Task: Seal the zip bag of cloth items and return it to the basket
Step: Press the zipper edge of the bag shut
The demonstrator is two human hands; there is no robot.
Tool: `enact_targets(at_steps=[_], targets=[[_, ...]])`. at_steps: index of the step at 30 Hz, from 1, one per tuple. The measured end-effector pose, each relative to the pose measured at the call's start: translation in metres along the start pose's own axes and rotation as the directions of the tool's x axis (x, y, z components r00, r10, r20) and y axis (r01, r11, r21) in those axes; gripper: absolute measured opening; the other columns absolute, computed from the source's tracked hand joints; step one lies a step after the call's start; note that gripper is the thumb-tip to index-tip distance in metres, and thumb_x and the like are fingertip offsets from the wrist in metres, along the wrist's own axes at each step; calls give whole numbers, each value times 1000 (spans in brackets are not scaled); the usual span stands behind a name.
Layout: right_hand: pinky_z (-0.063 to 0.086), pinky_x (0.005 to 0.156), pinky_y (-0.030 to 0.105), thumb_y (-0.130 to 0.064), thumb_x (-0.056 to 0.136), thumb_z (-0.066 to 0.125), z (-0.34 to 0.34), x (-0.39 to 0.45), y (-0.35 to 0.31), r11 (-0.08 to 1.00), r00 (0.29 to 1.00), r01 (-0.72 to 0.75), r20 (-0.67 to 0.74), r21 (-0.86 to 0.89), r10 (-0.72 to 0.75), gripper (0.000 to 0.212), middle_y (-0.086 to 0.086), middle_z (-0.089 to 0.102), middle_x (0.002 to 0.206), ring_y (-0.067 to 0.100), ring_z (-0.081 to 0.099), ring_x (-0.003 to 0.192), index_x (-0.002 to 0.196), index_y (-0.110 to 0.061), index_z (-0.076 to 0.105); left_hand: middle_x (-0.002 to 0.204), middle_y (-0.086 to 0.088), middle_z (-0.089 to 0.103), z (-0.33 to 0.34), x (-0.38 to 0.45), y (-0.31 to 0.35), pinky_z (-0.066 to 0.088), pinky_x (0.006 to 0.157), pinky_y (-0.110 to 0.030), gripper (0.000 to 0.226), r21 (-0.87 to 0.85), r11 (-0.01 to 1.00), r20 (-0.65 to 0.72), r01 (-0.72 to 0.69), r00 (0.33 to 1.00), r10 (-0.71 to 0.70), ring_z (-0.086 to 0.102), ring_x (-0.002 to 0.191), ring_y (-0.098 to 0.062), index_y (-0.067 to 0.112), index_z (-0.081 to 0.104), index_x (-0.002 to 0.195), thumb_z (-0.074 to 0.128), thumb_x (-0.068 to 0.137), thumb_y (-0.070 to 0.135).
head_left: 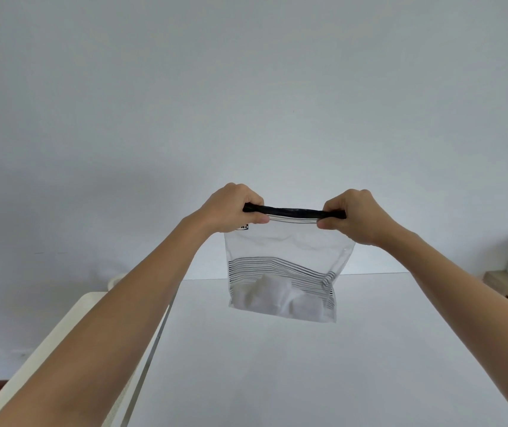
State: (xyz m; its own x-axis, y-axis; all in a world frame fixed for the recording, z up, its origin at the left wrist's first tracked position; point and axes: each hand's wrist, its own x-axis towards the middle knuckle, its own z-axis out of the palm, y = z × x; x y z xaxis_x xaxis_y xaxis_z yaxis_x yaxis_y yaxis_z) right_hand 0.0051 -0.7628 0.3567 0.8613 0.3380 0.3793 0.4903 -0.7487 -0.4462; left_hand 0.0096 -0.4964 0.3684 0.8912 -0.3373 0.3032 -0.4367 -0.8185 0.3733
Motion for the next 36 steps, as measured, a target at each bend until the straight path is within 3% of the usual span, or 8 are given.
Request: enact_targets(at_steps=[4, 8, 16, 20, 24, 29, 36], targets=[[30, 38, 13, -9, 81, 73, 1, 0, 1, 1000, 1000, -15, -2, 10, 15, 21, -3, 43, 45, 9, 33, 39, 62, -12, 66, 64, -9, 61, 3, 1, 1, 39, 58, -29, 19, -23, 1000, 8, -1, 1000, 2, 52, 56, -16, 13, 69, 76, 72, 85, 29], [28, 39, 14, -9, 82, 71, 1, 1, 3, 1000, 1000, -23, 2, -3, 23, 16, -1, 45, 46, 13, 35, 45, 66, -7, 68, 54, 6, 54, 6, 3, 4, 34, 51, -24, 19, 41, 999, 26, 4, 1000, -5, 47, 45, -6, 17, 70, 75, 70, 86, 33], [46, 57, 34, -19, 85, 67, 8, 3, -2, 995, 998, -8, 58, -97, 14, 9, 6, 60, 62, 24, 49, 60, 79, -16, 72, 57, 2, 57, 23, 9, 9, 42, 52, -25, 19, 12, 1000, 25, 0, 1000, 0, 52, 48, -13, 19, 71, 76, 72, 84, 35], [38, 55, 32, -17, 84, 70, 9, 4, 0, 996, 996, -39, 72, -74, 45, 10, 5, 53, 57, 23, 43, 56, 74, -14, 71, 69, -12, 65, 28, 13, 11, 43, 56, -31, 20, 27, 999, 27, -22, 999, 21, 50, 52, -16, 18, 72, 78, 72, 84, 37], [38, 54, 32, -12, 84, 68, 13, 5, 1, 997, 997, -39, 64, -59, 43, 11, 3, 51, 53, 23, 44, 54, 73, -12, 70, 60, 1, 57, 31, 16, 12, 37, 56, -30, 18, 70, 996, 11, -59, 998, 59, 47, 53, -14, 19, 70, 78, 69, 86, 35], [38, 55, 32, -10, 84, 66, 15, 11, 5, 996, 999, -19, 43, -82, 23, 9, 5, 52, 54, 23, 43, 57, 77, -8, 71, 64, 8, 55, 35, 20, 10, 33, 58, -29, 15, 131, 984, -31, -119, 992, 124, 46, 61, -16, 20, 67, 80, 64, 90, 32], [37, 55, 31, -18, 88, 64, 20, 17, 18, 994, 997, -28, 65, -107, 35, 12, 1, 51, 55, 22, 44, 58, 79, -11, 69, 61, 4, 57, 34, 22, -6, 34, 53, -28, 21, 71, 997, 49, 4, 999, -7, 47, 54, -14, 22, 66, 76, 73, 80, 42]])
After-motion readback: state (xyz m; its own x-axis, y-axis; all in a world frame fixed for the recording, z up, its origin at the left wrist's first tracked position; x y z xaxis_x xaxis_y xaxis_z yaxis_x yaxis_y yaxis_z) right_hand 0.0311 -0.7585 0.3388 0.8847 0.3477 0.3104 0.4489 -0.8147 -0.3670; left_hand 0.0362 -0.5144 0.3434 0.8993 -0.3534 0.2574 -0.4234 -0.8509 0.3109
